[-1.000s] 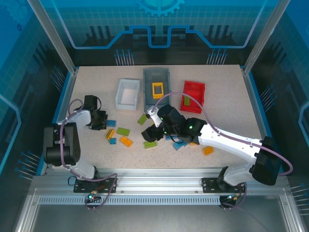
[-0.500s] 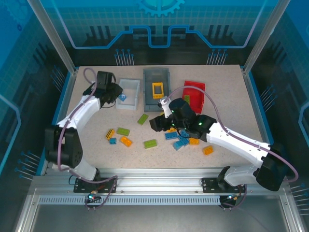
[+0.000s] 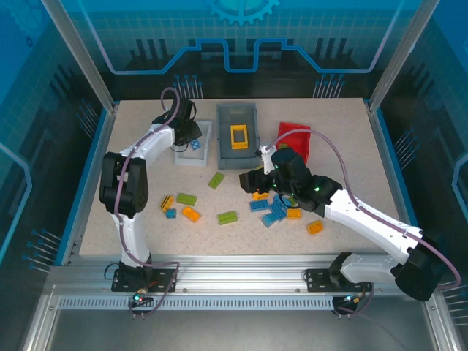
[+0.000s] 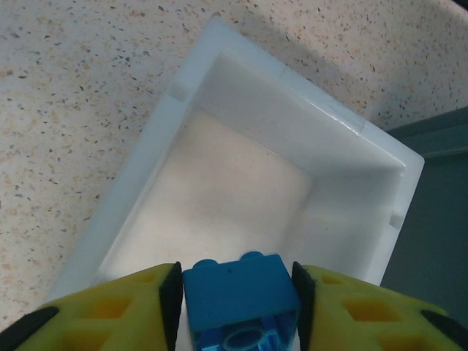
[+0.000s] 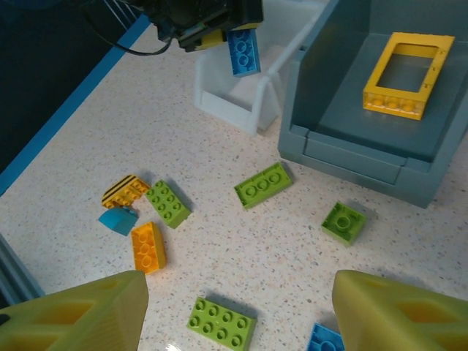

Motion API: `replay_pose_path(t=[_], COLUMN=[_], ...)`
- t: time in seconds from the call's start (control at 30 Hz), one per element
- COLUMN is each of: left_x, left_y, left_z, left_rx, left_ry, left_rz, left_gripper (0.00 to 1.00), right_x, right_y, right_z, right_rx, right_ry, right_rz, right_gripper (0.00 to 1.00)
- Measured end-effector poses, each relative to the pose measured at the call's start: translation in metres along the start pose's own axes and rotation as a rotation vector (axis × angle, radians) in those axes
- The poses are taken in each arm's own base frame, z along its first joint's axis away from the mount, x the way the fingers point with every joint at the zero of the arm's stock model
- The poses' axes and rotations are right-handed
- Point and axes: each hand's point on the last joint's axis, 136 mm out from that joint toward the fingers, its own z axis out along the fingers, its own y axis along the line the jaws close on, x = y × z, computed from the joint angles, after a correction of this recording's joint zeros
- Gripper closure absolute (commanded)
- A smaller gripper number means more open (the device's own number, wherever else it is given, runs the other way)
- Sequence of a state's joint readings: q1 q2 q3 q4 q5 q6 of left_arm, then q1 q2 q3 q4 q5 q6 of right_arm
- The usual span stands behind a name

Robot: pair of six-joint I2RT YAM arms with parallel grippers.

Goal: Sort the legos into containers by color

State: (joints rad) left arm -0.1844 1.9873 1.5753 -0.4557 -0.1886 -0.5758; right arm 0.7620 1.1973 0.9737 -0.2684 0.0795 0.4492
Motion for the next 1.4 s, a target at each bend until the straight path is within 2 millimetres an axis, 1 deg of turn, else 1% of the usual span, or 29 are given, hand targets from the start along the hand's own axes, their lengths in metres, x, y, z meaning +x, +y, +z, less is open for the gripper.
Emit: replay_pose_path(t=[0.07,0.17,0.27,0.33,0.37,0.43,0.47,0.53,0.57,0.6,0.63,0.7,0.73,0.77,0.8,0.87,0.93,1.0,1.1,1.17,1.27,1.4], left_x=[0.001,0.004,0.005,0.002,0.000,0.001,0.005,0.026,0.044,0.065,0.089,0.151,0.175,0.204,0.228,0.264,0.291,0.308,0.317,0.317,0.311,0.301], left_y=[-0.001,-0.002,-0.003,-0.008,-0.012,-0.025,-0.035,-0.063,-0.082,-0.101,-0.117,-0.143,-0.148,-0.150,-0.149,-0.143,-0.135,-0.128,-0.124,-0.125,-0.125,-0.123], left_z=[-0.001,-0.002,-0.009,-0.021,-0.031,-0.059,-0.075,-0.113,-0.134,-0.155,-0.173,-0.206,-0.214,-0.222,-0.225,-0.225,-0.222,-0.220,-0.226,-0.234,-0.243,-0.249], left_rx=[-0.003,-0.006,-0.005,0.010,0.025,0.078,0.116,0.218,0.288,0.363,0.435,0.579,0.621,0.663,0.689,0.708,0.712,0.716,0.730,0.752,0.776,0.781], left_ry=[0.005,0.011,0.014,0.001,-0.012,-0.046,-0.060,-0.080,-0.088,-0.091,-0.085,-0.042,-0.019,0.011,0.040,0.087,0.126,0.147,0.152,0.140,0.113,0.071], left_rz=[0.010,0.018,0.022,0.025,0.029,0.061,0.086,0.170,0.229,0.290,0.349,0.472,0.517,0.562,0.601,0.656,0.687,0.703,0.703,0.695,0.666,0.646], left_gripper=[0.42,0.39,0.38,0.36,0.34,0.31,0.29,0.27,0.26,0.25,0.25,0.24,0.23,0.22,0.22,0.22,0.22,0.22,0.22,0.22,0.22,0.23], right_x=[0.002,0.004,0.008,0.019,0.027,0.047,0.062,0.097,0.114,0.131,0.144,0.169,0.177,0.186,0.195,0.212,0.225,0.233,0.236,0.236,0.237,0.238], right_y=[-0.009,-0.028,-0.055,-0.081,-0.096,-0.121,-0.132,-0.150,-0.156,-0.161,-0.165,-0.172,-0.174,-0.177,-0.179,-0.182,-0.184,-0.185,-0.187,-0.189,-0.192,-0.194], right_z=[-0.002,-0.009,-0.020,-0.032,-0.039,-0.053,-0.061,-0.077,-0.085,-0.092,-0.097,-0.104,-0.105,-0.104,-0.103,-0.098,-0.093,-0.088,-0.080,-0.075,-0.069,-0.064], right_rx=[0.028,0.094,0.197,0.307,0.374,0.481,0.529,0.608,0.639,0.667,0.688,0.728,0.738,0.744,0.747,0.752,0.747,0.735,0.712,0.697,0.686,0.677], right_ry=[-0.001,-0.008,-0.011,0.008,0.024,0.046,0.059,0.092,0.111,0.127,0.139,0.166,0.177,0.190,0.205,0.235,0.261,0.278,0.277,0.272,0.274,0.277], right_rz=[0.022,0.073,0.161,0.268,0.336,0.468,0.533,0.650,0.704,0.759,0.804,0.899,0.938,0.980,1.020,1.092,1.150,1.190,1.230,1.254,1.275,1.285], right_gripper=[0.31,0.31,0.32,0.33,0.33,0.33,0.33,0.32,0.31,0.31,0.30,0.27,0.27,0.27,0.27,0.28,0.30,0.33,0.37,0.41,0.49,0.66])
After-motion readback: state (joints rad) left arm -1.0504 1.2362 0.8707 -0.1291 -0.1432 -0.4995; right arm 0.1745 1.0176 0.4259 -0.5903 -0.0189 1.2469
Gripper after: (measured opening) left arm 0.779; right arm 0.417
